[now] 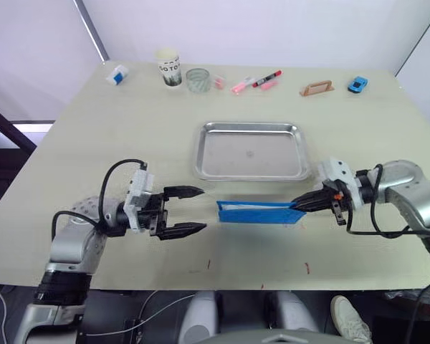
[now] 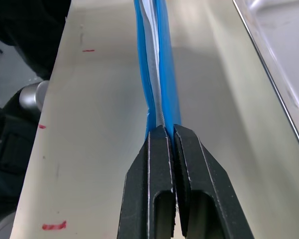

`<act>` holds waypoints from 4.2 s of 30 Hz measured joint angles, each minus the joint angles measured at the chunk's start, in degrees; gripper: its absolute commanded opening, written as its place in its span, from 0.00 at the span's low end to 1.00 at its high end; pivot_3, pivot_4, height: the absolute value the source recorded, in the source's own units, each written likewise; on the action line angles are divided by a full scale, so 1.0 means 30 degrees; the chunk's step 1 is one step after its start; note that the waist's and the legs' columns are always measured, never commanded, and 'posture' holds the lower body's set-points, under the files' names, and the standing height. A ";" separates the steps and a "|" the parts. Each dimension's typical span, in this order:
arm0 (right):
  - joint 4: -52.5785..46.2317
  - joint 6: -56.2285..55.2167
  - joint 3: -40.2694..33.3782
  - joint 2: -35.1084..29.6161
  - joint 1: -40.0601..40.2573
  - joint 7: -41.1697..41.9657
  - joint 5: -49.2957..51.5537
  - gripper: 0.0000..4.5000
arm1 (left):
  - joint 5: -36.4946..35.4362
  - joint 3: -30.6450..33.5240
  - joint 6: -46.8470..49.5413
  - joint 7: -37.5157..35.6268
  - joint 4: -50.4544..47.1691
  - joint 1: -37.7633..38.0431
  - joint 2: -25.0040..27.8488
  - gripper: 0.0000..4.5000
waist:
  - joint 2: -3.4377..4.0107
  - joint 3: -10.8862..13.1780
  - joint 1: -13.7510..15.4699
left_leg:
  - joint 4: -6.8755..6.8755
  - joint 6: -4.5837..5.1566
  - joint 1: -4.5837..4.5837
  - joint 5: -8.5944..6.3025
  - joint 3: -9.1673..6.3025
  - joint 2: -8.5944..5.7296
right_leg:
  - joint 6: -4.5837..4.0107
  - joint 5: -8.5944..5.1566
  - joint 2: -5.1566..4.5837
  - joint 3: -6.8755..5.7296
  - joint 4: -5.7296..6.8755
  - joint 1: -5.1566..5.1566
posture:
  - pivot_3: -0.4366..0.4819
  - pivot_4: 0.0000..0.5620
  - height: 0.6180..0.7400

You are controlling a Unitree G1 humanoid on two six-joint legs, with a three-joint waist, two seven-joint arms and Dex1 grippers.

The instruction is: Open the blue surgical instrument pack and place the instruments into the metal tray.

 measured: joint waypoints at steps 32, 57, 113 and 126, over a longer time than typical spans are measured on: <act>0.1368 0.0213 -0.0094 0.1330 -0.0975 0.1040 -0.1393 0.00 | 0.1713 -0.1945 -0.2406 -0.0152 0.1821 -0.1936 -0.3288 0.64 | -0.0004 -0.0009 -0.0246 | 0.0008 0.0001 0.0008 -0.0001 -0.0013 0.0007 | 0.0000 0.0001 0.0011 0.0000 0.0016 0.0001 | 0.48 0.27 1.00; 0.1379 -0.0022 -0.0122 0.1348 -0.0971 0.1281 -0.1605 0.00 | 0.1729 -0.1920 -0.3104 -0.0107 0.3505 -0.1813 -0.4185 0.01 | -0.0003 -0.0008 -0.0284 | 0.0008 0.0002 0.0006 -0.0001 -0.0013 0.0007 | 0.0000 0.0001 0.0008 0.0000 0.0014 0.0001 | 0.48 0.27 1.00; 0.5176 -0.1479 -0.4003 0.0253 0.2388 -0.3814 -0.4194 0.02 | 0.2632 -0.2731 -0.5444 -0.1399 0.4994 -0.3416 -0.4209 0.00 | 0.0008 -0.0003 -0.0048 | 0.0011 0.0011 -0.0010 -0.0006 -0.0006 -0.0003 | 0.0006 0.0003 0.0009 0.0012 -0.0001 0.0003 | 0.48 0.27 1.00; -0.2289 0.2990 -0.9303 -0.0533 0.5377 -0.5674 0.0163 0.02 | 0.2711 -0.2803 -0.4625 -0.1040 0.4235 -0.3282 -0.4010 0.00 | 0.0032 0.0013 -0.0019 | 0.0011 0.0012 -0.0028 -0.0007 -0.0017 -0.0003 | 0.0007 0.0003 0.0008 0.0009 -0.0007 0.0000 | 0.48 0.27 1.00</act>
